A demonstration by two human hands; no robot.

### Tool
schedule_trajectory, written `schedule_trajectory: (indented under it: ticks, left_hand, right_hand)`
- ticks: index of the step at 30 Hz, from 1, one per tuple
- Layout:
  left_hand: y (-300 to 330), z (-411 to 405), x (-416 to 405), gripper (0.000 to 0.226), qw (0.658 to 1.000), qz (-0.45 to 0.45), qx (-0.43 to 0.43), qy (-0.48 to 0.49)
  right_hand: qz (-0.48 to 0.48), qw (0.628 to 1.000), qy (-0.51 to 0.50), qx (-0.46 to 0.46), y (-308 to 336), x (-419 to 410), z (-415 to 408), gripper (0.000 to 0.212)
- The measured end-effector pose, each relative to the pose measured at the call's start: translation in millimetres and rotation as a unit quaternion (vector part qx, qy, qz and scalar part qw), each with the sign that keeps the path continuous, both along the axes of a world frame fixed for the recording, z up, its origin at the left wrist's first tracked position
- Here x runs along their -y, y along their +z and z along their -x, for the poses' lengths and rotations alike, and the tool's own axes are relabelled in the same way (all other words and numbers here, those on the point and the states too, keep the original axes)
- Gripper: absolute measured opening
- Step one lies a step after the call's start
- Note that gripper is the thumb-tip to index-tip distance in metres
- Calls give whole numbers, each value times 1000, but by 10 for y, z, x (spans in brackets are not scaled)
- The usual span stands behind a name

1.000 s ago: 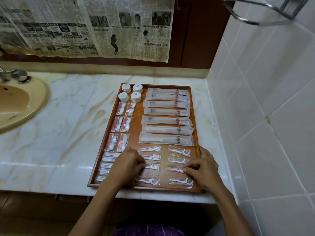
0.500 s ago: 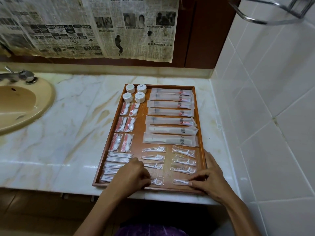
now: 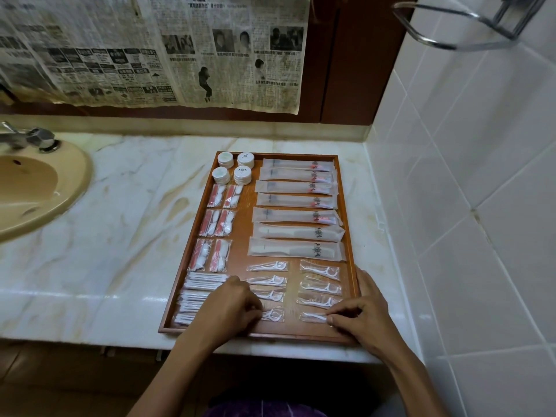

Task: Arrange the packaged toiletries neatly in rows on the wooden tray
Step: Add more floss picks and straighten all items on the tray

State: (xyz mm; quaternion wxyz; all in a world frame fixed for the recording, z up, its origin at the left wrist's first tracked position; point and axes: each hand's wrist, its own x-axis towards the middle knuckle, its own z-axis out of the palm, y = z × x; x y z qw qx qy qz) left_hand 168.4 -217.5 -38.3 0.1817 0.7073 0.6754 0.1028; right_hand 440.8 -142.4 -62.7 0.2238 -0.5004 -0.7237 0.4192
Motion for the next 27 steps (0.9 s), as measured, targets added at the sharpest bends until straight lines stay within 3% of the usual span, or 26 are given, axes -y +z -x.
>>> schedule_trajectory:
  ticks: [9,19,27]
  left_hand:
    - [130,-31,-153,16,996,-46,70,38]
    - [306,-163,-972,15,997,-63,51,-7]
    - [350,-619,-2032,18,992,-114,30,-47]
  right_hand:
    - [109,987,-68,-94,136,-66,-52,10]
    - [-44,976,-213,-20,204,-536,-21,25]
    - [-82,972,-190,108,134,-1225,174,40]
